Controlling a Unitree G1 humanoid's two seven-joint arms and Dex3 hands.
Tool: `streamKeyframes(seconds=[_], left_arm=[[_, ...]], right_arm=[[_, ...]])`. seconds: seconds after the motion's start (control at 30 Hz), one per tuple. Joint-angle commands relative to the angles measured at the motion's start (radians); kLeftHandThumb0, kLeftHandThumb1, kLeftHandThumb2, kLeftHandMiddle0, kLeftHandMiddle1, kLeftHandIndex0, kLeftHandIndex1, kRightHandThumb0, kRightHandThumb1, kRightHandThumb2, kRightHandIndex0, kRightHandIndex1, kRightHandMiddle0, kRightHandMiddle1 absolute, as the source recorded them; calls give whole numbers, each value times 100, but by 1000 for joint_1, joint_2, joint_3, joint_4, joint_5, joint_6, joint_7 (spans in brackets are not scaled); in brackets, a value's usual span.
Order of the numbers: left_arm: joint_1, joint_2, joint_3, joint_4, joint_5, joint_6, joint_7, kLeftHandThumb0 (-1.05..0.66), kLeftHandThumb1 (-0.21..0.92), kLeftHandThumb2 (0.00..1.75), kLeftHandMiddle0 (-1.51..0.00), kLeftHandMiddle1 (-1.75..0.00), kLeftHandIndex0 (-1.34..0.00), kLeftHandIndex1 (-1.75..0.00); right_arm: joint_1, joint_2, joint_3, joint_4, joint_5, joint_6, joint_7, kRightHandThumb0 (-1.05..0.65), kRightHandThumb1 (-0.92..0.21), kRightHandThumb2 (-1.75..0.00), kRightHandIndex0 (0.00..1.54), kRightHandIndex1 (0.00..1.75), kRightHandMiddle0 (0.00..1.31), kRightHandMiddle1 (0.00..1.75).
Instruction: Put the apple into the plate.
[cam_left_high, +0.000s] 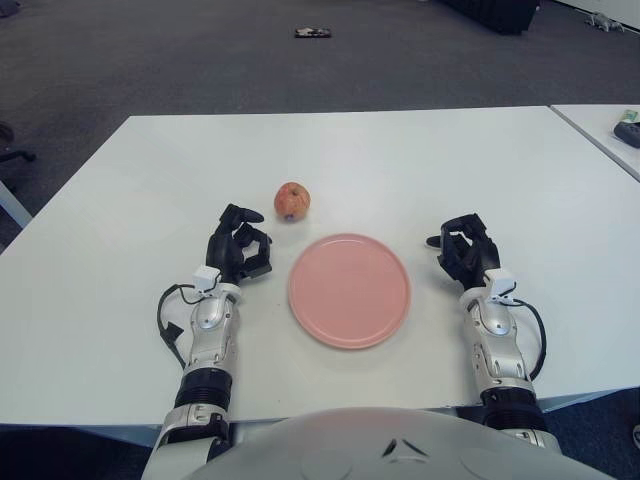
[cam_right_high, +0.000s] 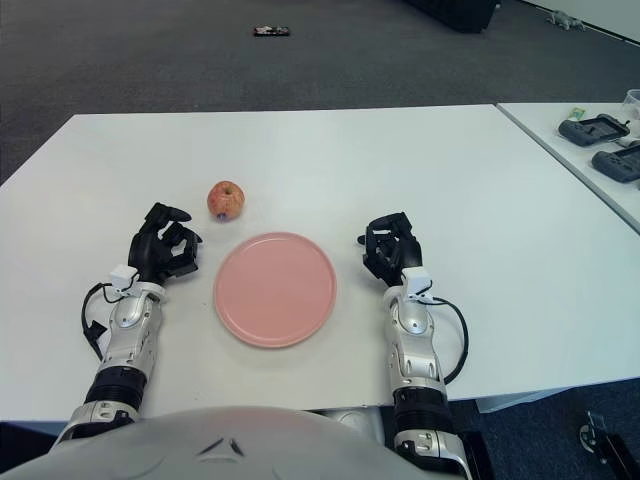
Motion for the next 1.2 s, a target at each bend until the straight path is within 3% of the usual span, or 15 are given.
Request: streamKeyframes(seconds=[0.0, 0.33, 0.47, 0.5, 0.6, 0.7, 0.8, 1.0, 1.17], left_arm=[[-15, 23, -9, 12, 62, -7, 53, -1, 32, 133, -60, -174, -38, -175], [-79, 117, -98, 42, 439, 74, 357, -1, 40, 121, -59, -167, -32, -175], [-108, 150, -139, 23, 539, 144, 421, -1, 53, 101, -54, -155, -27, -175], [-114, 155, -148, 10, 556, 164, 427, -1, 64, 84, -50, -150, -23, -175], [-147, 179, -171, -1, 584, 218, 416, -1, 82, 59, -42, -145, -16, -175], [-195, 201, -183, 55, 584, 234, 417, -42, 75, 75, -21, -136, -5, -146], [-278, 214, -198, 173, 581, 238, 432, -58, 68, 80, -8, -125, -2, -123], [-373, 219, -234, 337, 583, 224, 476, -78, 62, 71, -1, -72, 0, -62], [-446, 220, -266, 419, 571, 194, 455, -87, 60, 67, 0, -41, 0, -30]], right_arm=[[-9, 5, -1, -8, 6, -3, 0, -37, -76, -75, 50, 124, 29, 175], [-10, 7, -2, -6, 6, -8, 1, -37, -76, -76, 50, 124, 29, 175], [-10, 8, -2, -6, 9, -6, 3, -37, -76, -76, 50, 124, 29, 175], [-10, 9, -2, -6, 9, -7, 3, -37, -76, -76, 50, 123, 29, 175], [-9, 9, -2, -7, 8, -8, 4, -37, -76, -75, 50, 123, 28, 175], [-10, 8, 0, -4, 4, -10, 2, -37, -77, -74, 49, 123, 28, 175], [-10, 5, 0, -1, 0, -9, 1, -36, -77, -73, 49, 123, 28, 175], [-16, 3, -2, 8, -3, -4, -3, -37, -77, -74, 50, 123, 28, 175], [-17, 2, -3, 13, -4, -8, -4, -37, -76, -74, 50, 123, 28, 175]])
